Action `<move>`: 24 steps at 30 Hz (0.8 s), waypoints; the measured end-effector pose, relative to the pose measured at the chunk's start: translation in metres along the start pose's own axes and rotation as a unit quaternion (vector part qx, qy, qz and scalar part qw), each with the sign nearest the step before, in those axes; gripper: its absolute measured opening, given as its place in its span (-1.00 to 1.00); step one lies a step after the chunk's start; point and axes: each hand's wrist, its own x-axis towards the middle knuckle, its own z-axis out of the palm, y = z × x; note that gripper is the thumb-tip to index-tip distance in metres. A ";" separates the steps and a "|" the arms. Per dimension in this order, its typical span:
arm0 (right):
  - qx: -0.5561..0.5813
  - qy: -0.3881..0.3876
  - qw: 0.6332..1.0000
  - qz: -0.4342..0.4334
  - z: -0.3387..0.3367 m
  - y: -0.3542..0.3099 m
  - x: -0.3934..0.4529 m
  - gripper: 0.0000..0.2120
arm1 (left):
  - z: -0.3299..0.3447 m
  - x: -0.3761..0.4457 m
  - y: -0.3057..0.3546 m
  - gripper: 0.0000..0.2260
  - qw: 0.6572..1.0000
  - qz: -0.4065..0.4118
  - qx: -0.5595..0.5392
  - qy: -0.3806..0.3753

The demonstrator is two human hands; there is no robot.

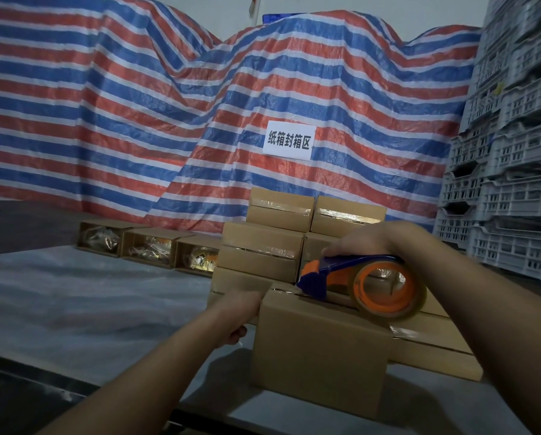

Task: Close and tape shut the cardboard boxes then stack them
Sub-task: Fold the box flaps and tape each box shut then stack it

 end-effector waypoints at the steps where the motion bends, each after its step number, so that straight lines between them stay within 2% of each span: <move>1: 0.005 0.000 1.000 0.006 -0.001 0.000 0.001 -0.89 | -0.001 -0.001 -0.001 -0.73 1.000 -0.001 0.019 -0.006; 5: 0.082 0.007 0.996 0.045 -0.002 0.000 0.003 -0.77 | -0.007 -0.003 -0.009 -0.75 0.992 0.032 0.119 -0.003; 8: 0.068 0.023 0.997 0.039 0.002 0.003 0.006 -0.74 | -0.011 -0.001 0.001 -0.65 0.989 0.114 0.067 0.068; 10: 0.060 0.030 0.997 0.039 0.004 0.003 0.007 -0.76 | -0.012 -0.003 0.017 -0.61 0.987 0.134 0.042 0.079; 13: 0.050 0.017 0.998 0.044 0.002 0.000 0.004 -0.76 | -0.005 -0.005 0.029 -0.63 0.992 0.095 0.079 0.027; 17: 0.032 0.016 0.998 0.047 0.003 0.001 0.003 -0.81 | -0.002 -0.004 0.024 -0.73 0.998 0.014 0.000 -0.057; 19: 0.095 0.022 0.993 0.068 0.002 0.001 0.002 -0.77 | -0.003 -0.007 0.023 -0.73 0.997 -0.004 -0.022 -0.073; 22: 0.237 0.003 0.965 0.112 0.000 0.004 -0.009 -0.56 | -0.003 -0.011 0.023 -0.70 0.997 -0.006 -0.016 -0.076; 24: 0.258 -0.002 0.960 0.112 0.001 0.008 -0.014 -0.53 | -0.001 -0.013 0.025 -0.69 0.997 0.002 -0.003 -0.077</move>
